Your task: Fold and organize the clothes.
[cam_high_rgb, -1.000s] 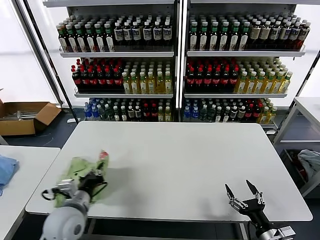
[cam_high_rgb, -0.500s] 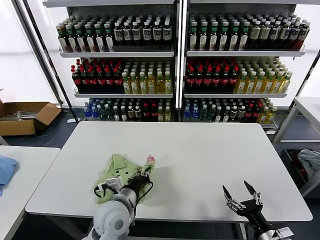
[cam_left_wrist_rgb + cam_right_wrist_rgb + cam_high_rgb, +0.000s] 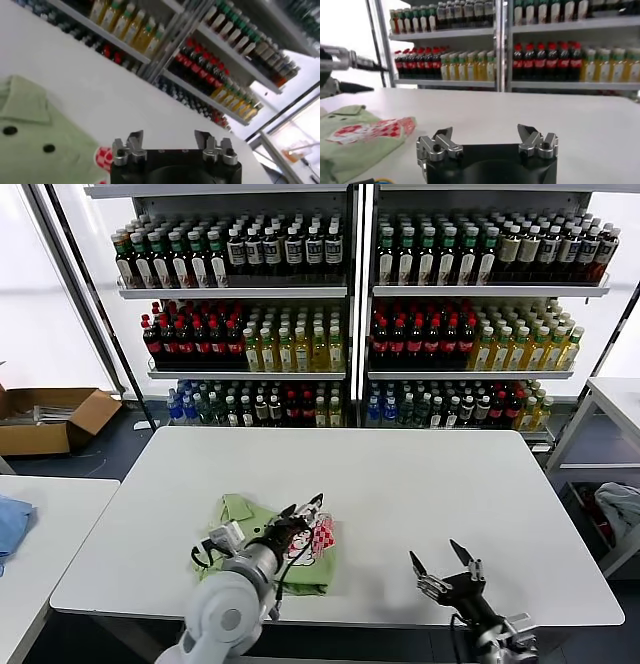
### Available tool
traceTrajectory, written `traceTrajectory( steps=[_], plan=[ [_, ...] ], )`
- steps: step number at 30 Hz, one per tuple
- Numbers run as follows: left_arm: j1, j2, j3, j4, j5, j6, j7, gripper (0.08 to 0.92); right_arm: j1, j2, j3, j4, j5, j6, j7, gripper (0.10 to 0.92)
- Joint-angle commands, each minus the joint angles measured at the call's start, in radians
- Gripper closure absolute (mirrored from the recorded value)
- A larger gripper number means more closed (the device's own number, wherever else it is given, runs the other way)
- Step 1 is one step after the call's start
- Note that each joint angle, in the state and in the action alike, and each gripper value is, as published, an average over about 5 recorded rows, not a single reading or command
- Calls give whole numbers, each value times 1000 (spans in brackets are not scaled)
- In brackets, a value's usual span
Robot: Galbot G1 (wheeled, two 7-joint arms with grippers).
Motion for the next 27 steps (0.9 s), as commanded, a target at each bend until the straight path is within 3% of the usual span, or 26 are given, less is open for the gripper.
traceTrajectory(
  steps=[1,6,16,22,27],
  plan=[
    [68,156,-370,-111,123,74,190,289,312,11,-394,-128,51,-145,129,203],
    [131,176,-506,-151,139,77,207,187,410,73,-532,-247,96,-174,165,203],
    [231,100,-559,-208,158,77,207,177,464,78,-640,-321,94,-251,198,222],
    [229,90,-567,-210,153,77,202,177,448,41,-618,-287,83,-252,162,379],
    [221,74,-547,-205,149,77,194,177,451,-3,-544,-260,-48,-241,61,527]
  ],
)
